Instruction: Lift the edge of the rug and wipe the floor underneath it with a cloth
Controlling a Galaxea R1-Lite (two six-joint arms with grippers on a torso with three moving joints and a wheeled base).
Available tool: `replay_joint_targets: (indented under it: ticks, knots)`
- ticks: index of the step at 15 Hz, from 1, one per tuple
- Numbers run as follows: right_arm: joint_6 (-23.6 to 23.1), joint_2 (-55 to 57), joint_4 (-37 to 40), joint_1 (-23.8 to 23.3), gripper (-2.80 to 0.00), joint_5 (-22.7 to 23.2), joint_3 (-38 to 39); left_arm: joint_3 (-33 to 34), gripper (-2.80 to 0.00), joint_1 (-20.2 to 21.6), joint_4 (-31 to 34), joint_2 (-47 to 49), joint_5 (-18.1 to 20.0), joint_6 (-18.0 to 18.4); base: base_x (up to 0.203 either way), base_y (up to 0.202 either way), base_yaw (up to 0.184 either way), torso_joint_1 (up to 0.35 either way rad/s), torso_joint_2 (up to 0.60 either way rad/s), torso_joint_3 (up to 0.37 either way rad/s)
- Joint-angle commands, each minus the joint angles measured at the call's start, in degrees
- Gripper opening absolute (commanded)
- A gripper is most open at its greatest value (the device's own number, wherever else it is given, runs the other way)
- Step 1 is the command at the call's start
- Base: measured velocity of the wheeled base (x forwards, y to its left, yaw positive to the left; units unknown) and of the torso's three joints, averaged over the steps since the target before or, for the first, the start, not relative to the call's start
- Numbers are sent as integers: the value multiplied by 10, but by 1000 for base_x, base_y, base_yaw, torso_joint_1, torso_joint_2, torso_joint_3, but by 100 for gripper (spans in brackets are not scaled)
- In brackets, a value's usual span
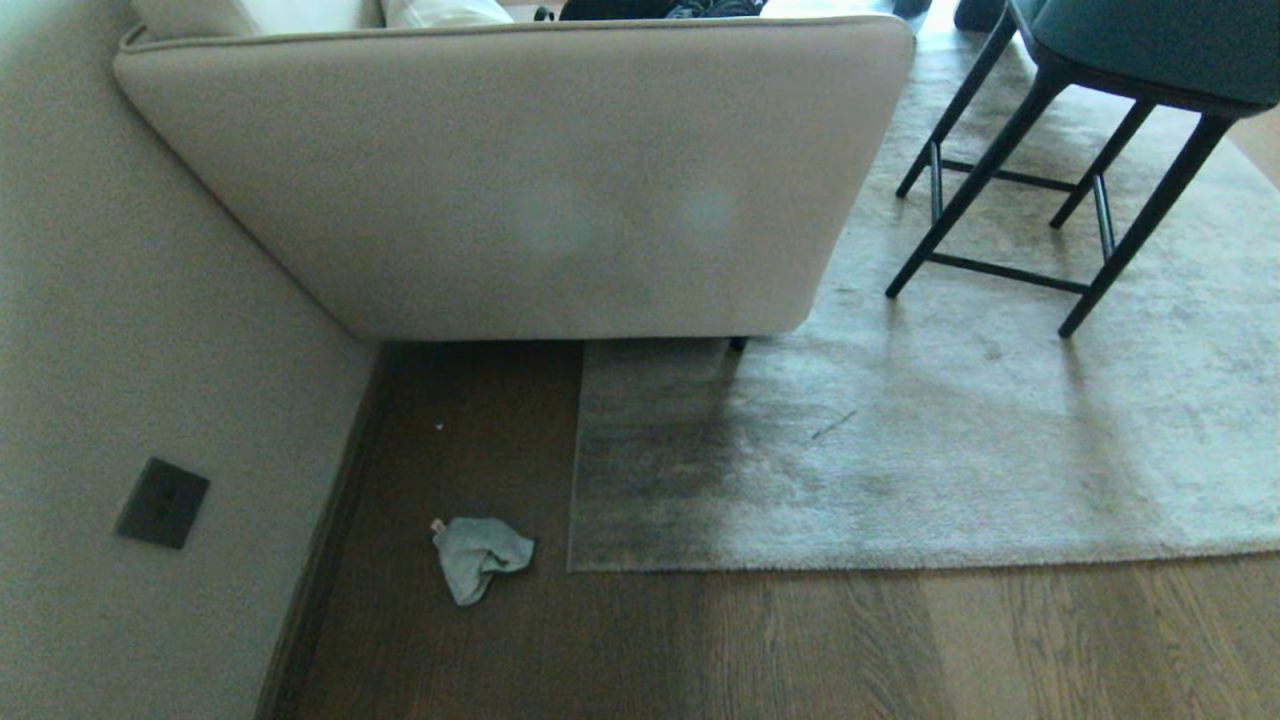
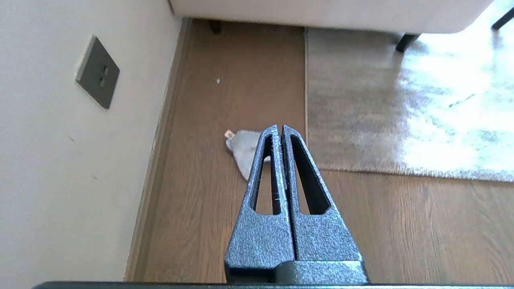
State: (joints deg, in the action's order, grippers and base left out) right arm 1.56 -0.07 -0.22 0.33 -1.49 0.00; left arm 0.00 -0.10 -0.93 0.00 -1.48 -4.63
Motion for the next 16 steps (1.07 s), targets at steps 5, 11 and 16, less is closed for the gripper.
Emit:
replay_joint_targets:
  ticks: [5,11,16]
  knots:
    - [0,1,0,0,-280,0,0,0,-280,0,-1,0,0,-1,0,0,0,-1,3,206]
    - [0,1,0,0,-280,0,0,0,-280,0,-1,0,1,-2,0,0,0,4,-1,202]
    - [0,1,0,0,-280,0,0,0,-280,0,0,0,0,-4,0,0,0,1,1,200]
